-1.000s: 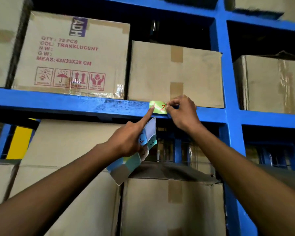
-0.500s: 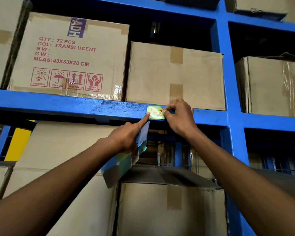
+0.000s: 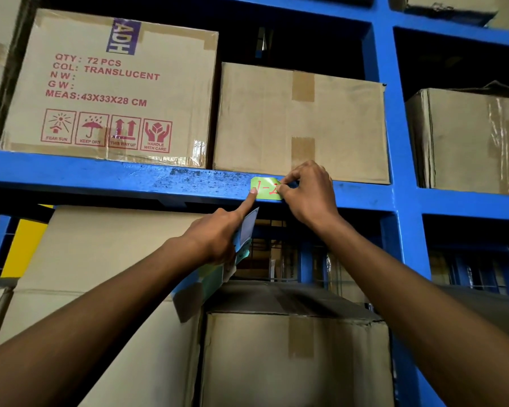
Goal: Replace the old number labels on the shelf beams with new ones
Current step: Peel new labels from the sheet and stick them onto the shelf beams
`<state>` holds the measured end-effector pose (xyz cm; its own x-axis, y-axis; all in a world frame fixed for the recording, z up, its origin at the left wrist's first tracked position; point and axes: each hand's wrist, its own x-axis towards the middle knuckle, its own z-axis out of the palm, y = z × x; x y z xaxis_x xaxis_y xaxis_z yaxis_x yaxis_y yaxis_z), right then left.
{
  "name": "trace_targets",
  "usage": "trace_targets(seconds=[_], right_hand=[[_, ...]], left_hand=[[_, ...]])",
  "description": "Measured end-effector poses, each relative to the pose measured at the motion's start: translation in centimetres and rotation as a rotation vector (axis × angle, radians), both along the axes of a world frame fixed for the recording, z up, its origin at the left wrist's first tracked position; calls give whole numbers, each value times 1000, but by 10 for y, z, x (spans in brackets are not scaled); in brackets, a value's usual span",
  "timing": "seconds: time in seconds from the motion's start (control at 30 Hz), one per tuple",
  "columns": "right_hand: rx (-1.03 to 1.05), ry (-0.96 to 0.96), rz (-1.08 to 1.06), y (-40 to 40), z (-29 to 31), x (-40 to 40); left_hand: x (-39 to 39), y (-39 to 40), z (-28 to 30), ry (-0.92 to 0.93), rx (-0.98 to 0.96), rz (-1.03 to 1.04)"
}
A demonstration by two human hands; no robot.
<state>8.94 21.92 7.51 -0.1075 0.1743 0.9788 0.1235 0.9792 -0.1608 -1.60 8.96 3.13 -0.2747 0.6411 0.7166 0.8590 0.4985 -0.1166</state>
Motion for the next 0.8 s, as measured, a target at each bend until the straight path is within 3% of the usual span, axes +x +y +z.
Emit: trace_targets(seconds=[0.33, 0.47, 0.53, 0.67, 0.8], right_hand=[[-137, 99, -36, 8, -3, 5], [307, -34, -121, 0, -21, 7], [409, -168, -244, 1, -25, -2], [289, -193, -363, 17, -31, -10], [131, -57, -250, 17, -46, -19]], left_hand=[[5, -5, -2, 12, -13, 6], [7, -6, 11, -7, -27, 14], [6, -7, 20, -33, -43, 6], [3, -7, 25, -11, -83, 23], [4, -9, 21, 6, -69, 40]])
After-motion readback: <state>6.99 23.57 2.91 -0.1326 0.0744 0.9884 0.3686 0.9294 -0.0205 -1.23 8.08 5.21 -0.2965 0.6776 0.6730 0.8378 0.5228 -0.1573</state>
